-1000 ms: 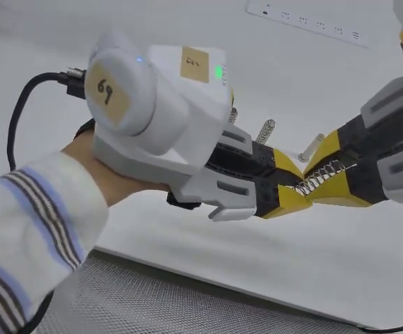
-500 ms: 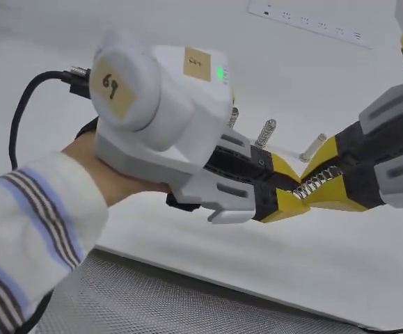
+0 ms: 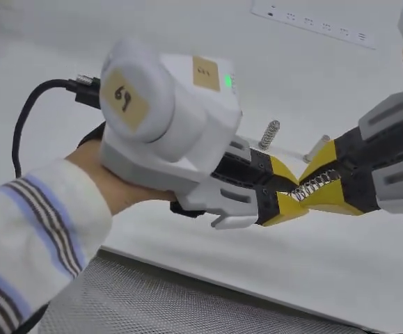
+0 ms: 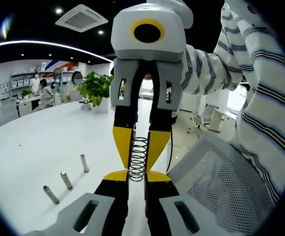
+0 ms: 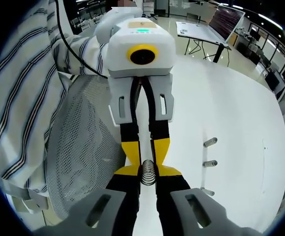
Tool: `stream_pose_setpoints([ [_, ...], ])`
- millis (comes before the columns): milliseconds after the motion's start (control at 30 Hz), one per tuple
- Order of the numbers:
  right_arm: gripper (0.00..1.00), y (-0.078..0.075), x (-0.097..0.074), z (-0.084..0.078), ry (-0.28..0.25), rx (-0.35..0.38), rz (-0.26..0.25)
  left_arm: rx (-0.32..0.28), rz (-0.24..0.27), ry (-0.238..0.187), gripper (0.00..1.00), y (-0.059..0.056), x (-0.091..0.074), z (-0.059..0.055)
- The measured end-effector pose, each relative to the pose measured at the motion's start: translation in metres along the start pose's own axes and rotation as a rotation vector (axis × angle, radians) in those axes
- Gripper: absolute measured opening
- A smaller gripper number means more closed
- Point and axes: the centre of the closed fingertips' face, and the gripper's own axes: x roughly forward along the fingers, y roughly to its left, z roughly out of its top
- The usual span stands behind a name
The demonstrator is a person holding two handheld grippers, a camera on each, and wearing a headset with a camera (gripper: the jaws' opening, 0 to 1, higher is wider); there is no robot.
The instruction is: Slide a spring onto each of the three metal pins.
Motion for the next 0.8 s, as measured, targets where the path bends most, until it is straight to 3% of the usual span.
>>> stream_pose_setpoints([
  [333, 0.08, -0.007, 0.004, 0.0, -0.005, 0.003, -0.026, -0.035, 0.053, 0.002, 0.18, 0.013, -0.003, -0.004],
  [600, 0.08, -0.017, 0.002, -0.002, -0.009, 0.021, -0.068, -0.071, 0.137, 0.026, 0.3, 0.03, -0.013, -0.015],
  [800, 0.08, -0.026, -0.003, -0.007, -0.01, 0.042, -0.104, -0.108, 0.221, 0.047, 0.55, 0.045, -0.018, -0.026],
])
